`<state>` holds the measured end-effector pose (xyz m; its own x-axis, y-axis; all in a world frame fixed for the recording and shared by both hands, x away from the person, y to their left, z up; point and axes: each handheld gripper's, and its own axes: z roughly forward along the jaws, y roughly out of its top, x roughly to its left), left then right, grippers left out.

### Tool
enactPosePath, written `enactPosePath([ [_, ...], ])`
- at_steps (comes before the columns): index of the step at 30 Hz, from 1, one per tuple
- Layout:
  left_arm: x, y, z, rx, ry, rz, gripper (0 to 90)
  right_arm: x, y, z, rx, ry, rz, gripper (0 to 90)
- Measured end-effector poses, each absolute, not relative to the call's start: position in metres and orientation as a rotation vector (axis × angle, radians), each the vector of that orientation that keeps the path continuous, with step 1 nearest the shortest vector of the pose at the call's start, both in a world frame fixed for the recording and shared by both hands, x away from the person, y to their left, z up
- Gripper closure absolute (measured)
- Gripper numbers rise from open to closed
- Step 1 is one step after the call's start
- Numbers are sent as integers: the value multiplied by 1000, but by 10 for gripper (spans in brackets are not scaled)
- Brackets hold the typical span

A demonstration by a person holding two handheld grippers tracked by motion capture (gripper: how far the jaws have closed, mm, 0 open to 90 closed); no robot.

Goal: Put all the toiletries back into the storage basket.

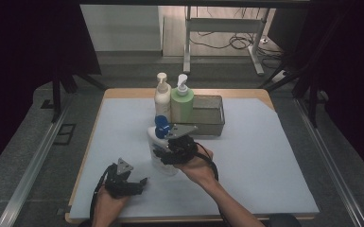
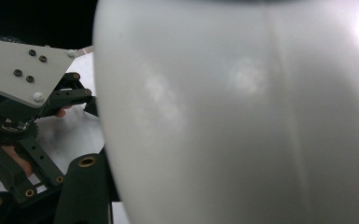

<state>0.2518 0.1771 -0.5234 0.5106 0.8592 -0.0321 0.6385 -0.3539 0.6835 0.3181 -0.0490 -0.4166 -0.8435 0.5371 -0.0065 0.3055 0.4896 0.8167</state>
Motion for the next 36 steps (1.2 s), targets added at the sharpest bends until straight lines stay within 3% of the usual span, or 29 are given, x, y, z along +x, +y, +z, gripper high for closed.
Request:
enactPosePath([
  [15,252,177,-523,2111,1216,441,124,314,-60,-404,723,2475,1260,402],
  [36,252,178,-523,2112,1212,436,122,327,-110,-384,829,2434,1229,402],
])
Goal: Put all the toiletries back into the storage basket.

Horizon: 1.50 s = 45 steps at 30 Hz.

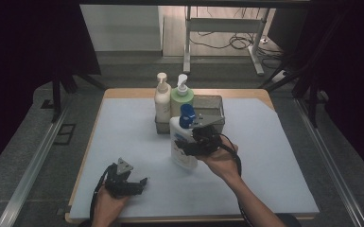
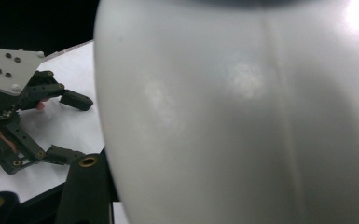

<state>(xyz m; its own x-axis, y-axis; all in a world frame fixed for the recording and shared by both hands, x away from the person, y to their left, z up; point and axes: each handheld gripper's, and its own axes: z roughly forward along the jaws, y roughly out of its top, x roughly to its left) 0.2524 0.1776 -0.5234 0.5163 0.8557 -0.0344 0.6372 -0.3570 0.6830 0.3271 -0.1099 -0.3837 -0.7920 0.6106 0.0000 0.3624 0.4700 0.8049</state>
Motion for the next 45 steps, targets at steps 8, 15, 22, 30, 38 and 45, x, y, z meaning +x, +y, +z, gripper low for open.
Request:
enactPosePath([
  [8,253,178,-523,2113,1211,436,120,332,-127,-375,865,2407,1209,402],
  [15,252,178,-523,2111,1211,435,121,336,-141,-367,906,2380,1197,403],
  [22,252,178,-524,2110,1211,434,121,340,-154,-354,933,2354,1197,403],
  [30,252,178,-524,2110,1212,435,121,347,-165,-343,975,2325,1193,403],
  [38,252,178,-524,2110,1212,435,121,358,-172,-337,1013,2292,1167,403],
  [45,253,178,-523,2112,1212,435,121,371,-177,-330,1056,2250,1159,403],
])
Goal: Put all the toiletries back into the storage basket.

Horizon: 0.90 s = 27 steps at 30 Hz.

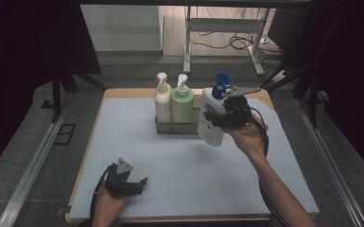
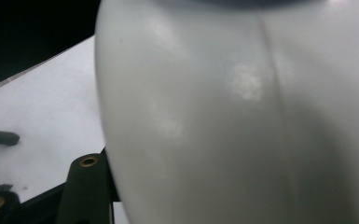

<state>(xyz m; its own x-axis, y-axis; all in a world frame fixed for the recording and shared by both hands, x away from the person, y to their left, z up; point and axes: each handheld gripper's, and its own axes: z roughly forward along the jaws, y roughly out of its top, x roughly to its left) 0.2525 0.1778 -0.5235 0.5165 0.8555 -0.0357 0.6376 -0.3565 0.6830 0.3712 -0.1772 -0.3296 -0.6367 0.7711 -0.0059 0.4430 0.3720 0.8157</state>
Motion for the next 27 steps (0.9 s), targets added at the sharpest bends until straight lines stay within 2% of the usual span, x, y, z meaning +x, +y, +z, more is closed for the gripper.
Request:
enactPosePath([
  [27,253,178,-524,2112,1211,435,121,417,-169,-328,1133,2167,1121,404],
])
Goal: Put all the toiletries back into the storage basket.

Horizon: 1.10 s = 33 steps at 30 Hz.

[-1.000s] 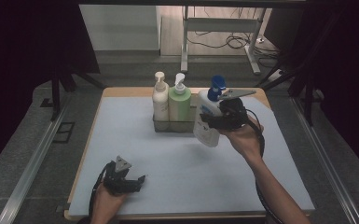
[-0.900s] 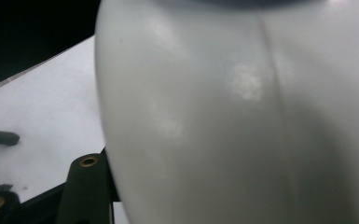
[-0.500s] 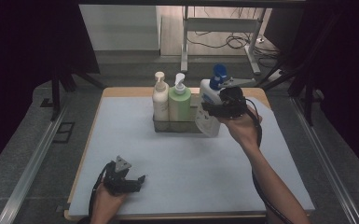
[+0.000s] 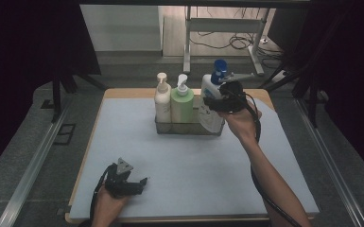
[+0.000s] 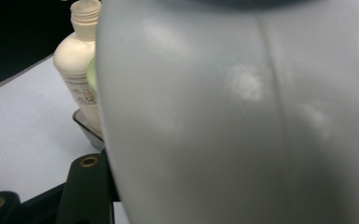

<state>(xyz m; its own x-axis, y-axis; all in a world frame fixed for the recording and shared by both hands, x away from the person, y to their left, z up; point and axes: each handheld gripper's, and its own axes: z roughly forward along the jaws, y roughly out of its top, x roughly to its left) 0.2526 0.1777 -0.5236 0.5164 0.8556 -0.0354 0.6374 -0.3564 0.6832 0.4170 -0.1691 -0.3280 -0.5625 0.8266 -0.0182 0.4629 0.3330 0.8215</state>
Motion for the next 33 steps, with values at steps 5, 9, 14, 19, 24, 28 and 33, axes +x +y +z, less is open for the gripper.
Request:
enactPosePath([
  [5,253,178,-524,2112,1211,435,121,427,-165,-331,1150,2156,1114,404],
  [9,253,178,-524,2111,1212,435,121,434,-162,-332,1160,2148,1114,404],
  [14,253,178,-524,2111,1212,435,121,440,-160,-331,1161,2142,1114,404],
  [19,253,178,-524,2111,1211,435,121,449,-157,-330,1166,2122,1106,404],
  [24,253,178,-524,2111,1212,434,121,453,-157,-330,1169,2112,1107,404],
  [28,253,178,-524,2111,1211,435,121,458,-157,-333,1173,2102,1109,404],
  [33,252,178,-523,2114,1212,433,121,464,-155,-340,1178,2101,1089,404],
])
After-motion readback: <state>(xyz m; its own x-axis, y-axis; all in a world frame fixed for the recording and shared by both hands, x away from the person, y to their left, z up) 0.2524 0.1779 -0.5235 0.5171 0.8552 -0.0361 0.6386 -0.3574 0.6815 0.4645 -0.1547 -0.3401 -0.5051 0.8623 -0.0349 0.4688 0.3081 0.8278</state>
